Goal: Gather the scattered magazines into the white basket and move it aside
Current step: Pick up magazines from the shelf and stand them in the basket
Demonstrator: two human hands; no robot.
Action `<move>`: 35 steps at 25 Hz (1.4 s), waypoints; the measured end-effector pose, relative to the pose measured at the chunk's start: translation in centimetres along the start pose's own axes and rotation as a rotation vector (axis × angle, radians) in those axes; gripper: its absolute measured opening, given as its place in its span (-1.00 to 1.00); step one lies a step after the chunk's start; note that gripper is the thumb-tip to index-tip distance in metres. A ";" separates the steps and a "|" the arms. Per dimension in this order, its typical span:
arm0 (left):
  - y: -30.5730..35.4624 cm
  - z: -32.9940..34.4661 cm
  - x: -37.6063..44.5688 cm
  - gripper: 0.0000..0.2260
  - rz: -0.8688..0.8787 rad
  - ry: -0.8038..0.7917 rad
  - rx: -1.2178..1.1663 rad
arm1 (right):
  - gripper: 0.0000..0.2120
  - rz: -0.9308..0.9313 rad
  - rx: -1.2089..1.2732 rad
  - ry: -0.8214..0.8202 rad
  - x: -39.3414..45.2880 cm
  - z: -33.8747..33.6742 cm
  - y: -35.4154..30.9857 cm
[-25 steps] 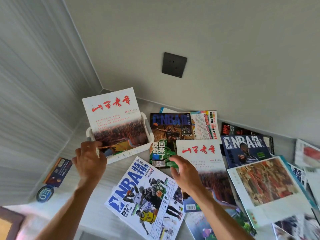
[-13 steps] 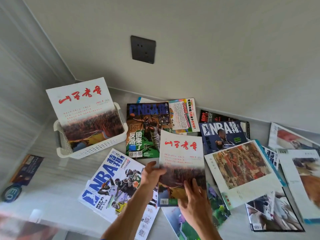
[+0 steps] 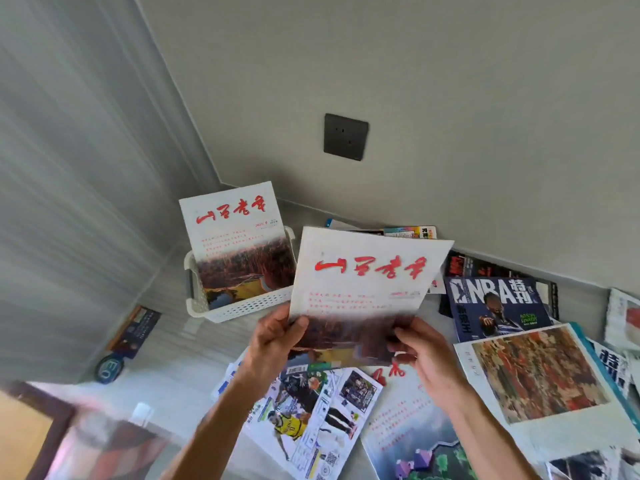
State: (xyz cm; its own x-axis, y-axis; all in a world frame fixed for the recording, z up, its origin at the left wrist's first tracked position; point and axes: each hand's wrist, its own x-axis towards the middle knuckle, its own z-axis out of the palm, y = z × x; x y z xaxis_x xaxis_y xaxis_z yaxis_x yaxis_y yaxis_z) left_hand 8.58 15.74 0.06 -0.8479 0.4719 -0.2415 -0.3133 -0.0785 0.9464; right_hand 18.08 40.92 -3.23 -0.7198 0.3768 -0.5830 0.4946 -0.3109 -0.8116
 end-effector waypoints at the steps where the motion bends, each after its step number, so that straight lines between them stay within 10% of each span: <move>1: 0.6 -1.6 0.1 -0.73 0.005 0.160 0.094 | -0.85 -0.027 -0.055 -0.020 0.0 2.1 -0.7; 4: 3.3 -5.9 0.1 -0.64 0.005 0.480 0.385 | -0.86 -0.170 -0.196 -0.086 0.6 8.2 -3.4; 9: 10.9 -14.1 3.8 -0.73 -0.029 0.669 0.202 | -0.75 -0.433 -0.234 -0.142 3.7 18.3 -11.6; 19: 7.7 -22.0 8.9 -0.83 -0.150 0.760 0.850 | -0.60 -0.185 -0.560 -0.289 10.4 28.5 -8.7; 22: 5.7 -23.3 8.6 -0.93 -0.223 0.770 1.184 | -0.60 -0.304 -0.567 -0.189 9.7 27.4 -7.3; 25: 3.3 -22.7 5.5 -0.95 -0.022 0.784 1.001 | -0.75 -0.514 -0.587 0.000 6.1 22.9 -3.1; 31: -7.5 -16.4 -5.9 -0.81 -0.162 0.365 0.936 | -0.44 -0.195 -1.513 -0.065 1.1 14.9 6.5; 35: -10.8 -13.0 -8.0 -0.63 -0.238 0.173 1.119 | -0.66 -0.225 -1.509 -0.030 0.9 14.6 6.5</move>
State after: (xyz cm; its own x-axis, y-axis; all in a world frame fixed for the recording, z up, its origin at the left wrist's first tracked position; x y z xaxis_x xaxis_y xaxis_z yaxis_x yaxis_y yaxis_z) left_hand 13.21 1.42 -11.00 -0.8924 0.2372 -0.3838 0.0078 0.8586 0.5126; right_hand 13.51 26.53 -8.52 -0.8456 0.2704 -0.4602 0.3828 0.9080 -0.1700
